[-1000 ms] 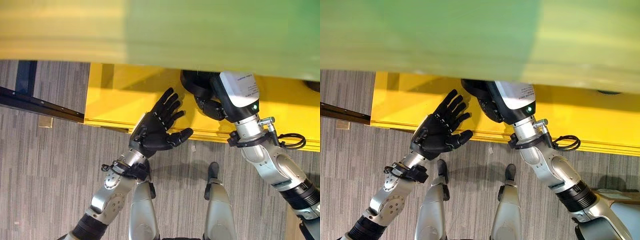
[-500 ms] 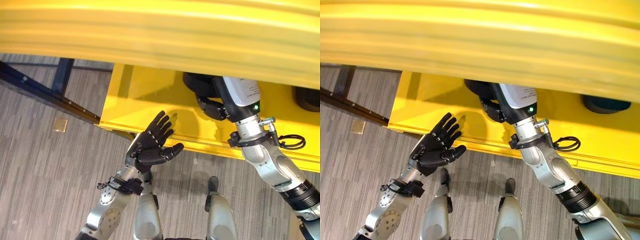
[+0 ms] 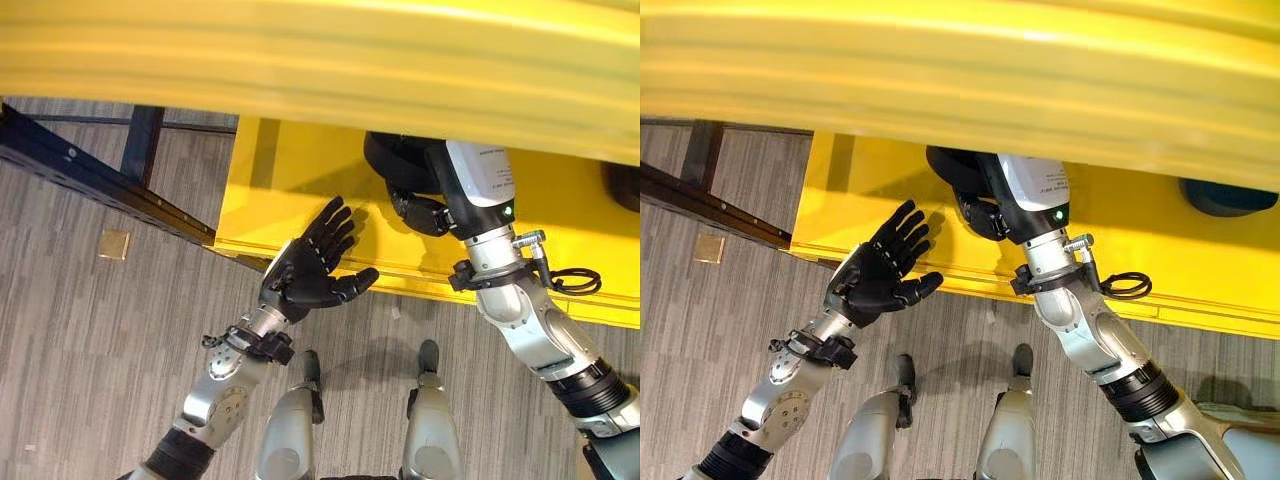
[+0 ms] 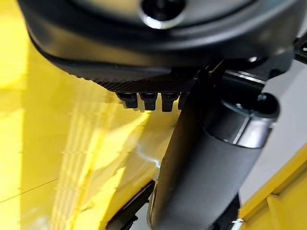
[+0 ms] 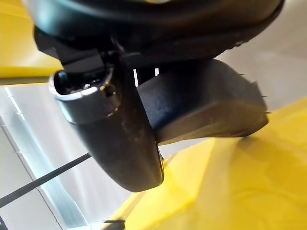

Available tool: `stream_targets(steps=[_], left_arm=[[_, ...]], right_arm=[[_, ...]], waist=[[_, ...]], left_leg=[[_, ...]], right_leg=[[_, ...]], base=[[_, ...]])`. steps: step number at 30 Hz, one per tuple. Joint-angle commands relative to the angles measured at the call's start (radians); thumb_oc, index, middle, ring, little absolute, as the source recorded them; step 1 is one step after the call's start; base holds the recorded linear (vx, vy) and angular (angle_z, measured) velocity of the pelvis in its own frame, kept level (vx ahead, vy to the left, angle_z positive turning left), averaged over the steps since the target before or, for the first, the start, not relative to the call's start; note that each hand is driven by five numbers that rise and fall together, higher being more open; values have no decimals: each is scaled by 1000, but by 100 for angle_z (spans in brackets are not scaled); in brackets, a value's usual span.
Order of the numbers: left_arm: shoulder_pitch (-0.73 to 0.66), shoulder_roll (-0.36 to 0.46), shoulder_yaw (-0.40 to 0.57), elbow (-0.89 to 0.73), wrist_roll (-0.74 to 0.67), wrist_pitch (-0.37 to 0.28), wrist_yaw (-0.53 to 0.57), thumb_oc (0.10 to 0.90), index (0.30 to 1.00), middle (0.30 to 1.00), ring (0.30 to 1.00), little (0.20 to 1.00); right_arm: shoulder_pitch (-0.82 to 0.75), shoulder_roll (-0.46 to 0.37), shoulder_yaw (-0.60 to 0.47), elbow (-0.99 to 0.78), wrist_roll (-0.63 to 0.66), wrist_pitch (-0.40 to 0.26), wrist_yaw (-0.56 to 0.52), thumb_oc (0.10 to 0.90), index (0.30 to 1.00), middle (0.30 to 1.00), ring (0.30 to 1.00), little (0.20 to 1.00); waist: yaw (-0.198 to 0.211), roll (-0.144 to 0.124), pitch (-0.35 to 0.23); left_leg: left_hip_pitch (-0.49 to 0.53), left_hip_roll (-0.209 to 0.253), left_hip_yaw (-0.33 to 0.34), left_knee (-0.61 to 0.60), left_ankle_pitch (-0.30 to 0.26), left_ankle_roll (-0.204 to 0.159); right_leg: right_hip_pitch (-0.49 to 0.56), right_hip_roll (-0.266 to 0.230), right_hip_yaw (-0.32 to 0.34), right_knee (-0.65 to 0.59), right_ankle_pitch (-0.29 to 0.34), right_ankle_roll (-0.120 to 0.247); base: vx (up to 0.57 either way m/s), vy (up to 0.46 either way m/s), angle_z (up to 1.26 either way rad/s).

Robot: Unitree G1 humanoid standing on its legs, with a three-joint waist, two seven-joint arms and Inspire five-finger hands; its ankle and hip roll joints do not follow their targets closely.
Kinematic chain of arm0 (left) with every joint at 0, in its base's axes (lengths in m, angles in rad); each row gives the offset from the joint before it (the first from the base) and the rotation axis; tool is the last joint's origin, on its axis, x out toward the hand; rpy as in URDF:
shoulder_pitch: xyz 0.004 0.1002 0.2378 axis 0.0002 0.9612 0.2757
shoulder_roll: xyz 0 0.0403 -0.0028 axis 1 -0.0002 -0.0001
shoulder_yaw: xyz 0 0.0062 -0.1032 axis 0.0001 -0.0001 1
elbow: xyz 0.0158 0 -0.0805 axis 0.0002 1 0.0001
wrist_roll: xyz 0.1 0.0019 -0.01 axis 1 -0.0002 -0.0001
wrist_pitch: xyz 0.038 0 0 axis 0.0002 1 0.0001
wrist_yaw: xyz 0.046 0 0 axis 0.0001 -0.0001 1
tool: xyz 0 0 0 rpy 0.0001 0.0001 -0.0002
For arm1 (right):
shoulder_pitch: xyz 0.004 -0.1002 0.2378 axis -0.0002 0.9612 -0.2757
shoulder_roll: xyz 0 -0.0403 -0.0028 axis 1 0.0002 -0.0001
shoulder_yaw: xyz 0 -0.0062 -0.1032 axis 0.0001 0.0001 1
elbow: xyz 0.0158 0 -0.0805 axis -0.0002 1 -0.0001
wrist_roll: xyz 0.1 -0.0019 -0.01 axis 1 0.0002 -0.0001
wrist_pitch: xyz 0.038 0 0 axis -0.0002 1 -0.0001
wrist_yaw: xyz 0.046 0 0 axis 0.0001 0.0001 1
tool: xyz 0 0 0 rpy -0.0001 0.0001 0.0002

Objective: Move parts from the plastic box to the shelf.

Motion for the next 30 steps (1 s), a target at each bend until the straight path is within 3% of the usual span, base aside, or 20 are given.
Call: stream_targets(steps=[1, 2, 3, 5, 7, 8, 11, 17, 23, 26, 28, 30], left_arm=[[6, -8, -14, -142, 41, -34, -67, 900, 1000, 1000, 1000, 1000], [14, -9, -21, -138, 41, -26, -40, 900, 1000, 1000, 1000, 1000], [23, -8, -31, -132, 50, -33, -13, 900, 1000, 1000, 1000, 1000], [17, -6, -45, -119, 30, -20, -24, 900, 1000, 1000, 1000, 1000], [9, 0, -44, -118, 17, -8, -39, 900, 1000, 1000, 1000, 1000], [7, 3, -32, -119, 23, -8, -58, 900, 1000, 1000, 1000, 1000], [13, 15, -2, -122, 0, -15, -77, 900, 1000, 1000, 1000, 1000], [11, 5, 36, -125, -28, 31, -136, 900, 1000, 1000, 1000, 1000], [4, -12, 24, -148, -37, 24, -69, 900, 1000, 1000, 1000, 1000], [26, -14, 34, -138, -35, 11, -81, 900, 1000, 1000, 1000, 1000], [37, -19, 43, -143, -33, 22, -116, 900, 1000, 1000, 1000, 1000], [56, -18, 48, -146, -33, 14, -147, 900, 1000, 1000, 1000, 1000]], right_arm=[[-153, 0, -28, -40, -2, -32, -80, 400, 300, 300, 300, 300], [-162, 13, -20, -27, 17, -45, -62, 400, 300, 300, 300, 300], [-171, 39, -1, -28, 3, -47, -43, 400, 300, 300, 300, 300], [-139, 38, 2, -32, -5, -29, -69, 400, 300, 300, 300, 300], [-87, 7, -26, -43, 8, -45, -96, 400, 300, 300, 300, 300], [-44, -10, -58, -55, -3, -72, -114, 400, 300, 300, 300, 300], [-61, -15, -60, -58, -2, -62, -104, 400, 300, 300, 300, 300], [-106, -29, -44, -58, -5, -38, -76, 400, 300, 300, 300, 300], [-160, -80, -16, -61, -7, -53, -3, 400, 300, 300, 300, 300], [-158, -84, -12, -66, 5, -50, 23, 400, 300, 300, 300, 300], [-147, -87, -11, -72, -3, -40, 29, 400, 300, 300, 300, 300], [-151, -103, -5, -56, -9, -62, 27, 400, 300, 300, 300, 300]], waist=[[-3, -8, -62], [13, -16, -65], [30, -14, -60], [25, 15, -74], [28, 26, -86], [37, 16, -83], [48, 15, -68], [65, 22, -59], [62, 64, -54], [56, 70, -59], [48, 66, -58], [49, 58, -60]], left_leg=[[108, -6, 66, -38, -101, 51], [115, -4, 98, -50, -97, 51], [105, 5, 108, -70, -70, 60], [58, 13, 53, -71, -16, 74], [20, 13, 32, -68, 12, 74], [-45, 6, 16, -35, 28, 56], [-93, 18, 0, -12, 46, 40], [-96, 57, -16, -101, 127, -3], [-92, 129, -34, -225, 240, -51], [-71, 163, -9, -273, 275, -63], [-61, 164, -7, -247, 262, -65], [-63, 141, -54, -131, 201, -52]], right_leg=[[-33, 77, -27, -164, 61, 58], [-30, 73, -92, -166, 75, 68], [-60, 54, -101, -23, 56, 50], [-62, 89, -17, 147, -70, 5], [-9, 104, -1, 205, -175, -30], [35, 119, 7, 161, -196, -39], [25, 141, 6, 150, -217, -31], [17, 171, -38, 115, -219, -46], [-39, 205, -91, 210, -277, -83], [-47, 216, -113, 222, -284, -95], [-43, 215, -113, 224, -286, -103], [-63, 209, -89, 241, -275, -111]], base=[[-98, 117, -17], [-245, 164, -40], [-293, 142, -74], [-224, 23, -69], [-221, -164, 28], [-253, -248, 79], [-267, -178, 31], [-265, -157, -5], [-256, -97, -1], [-172, -100, 7], [-165, -45, 9], [-190, 65, 9]])
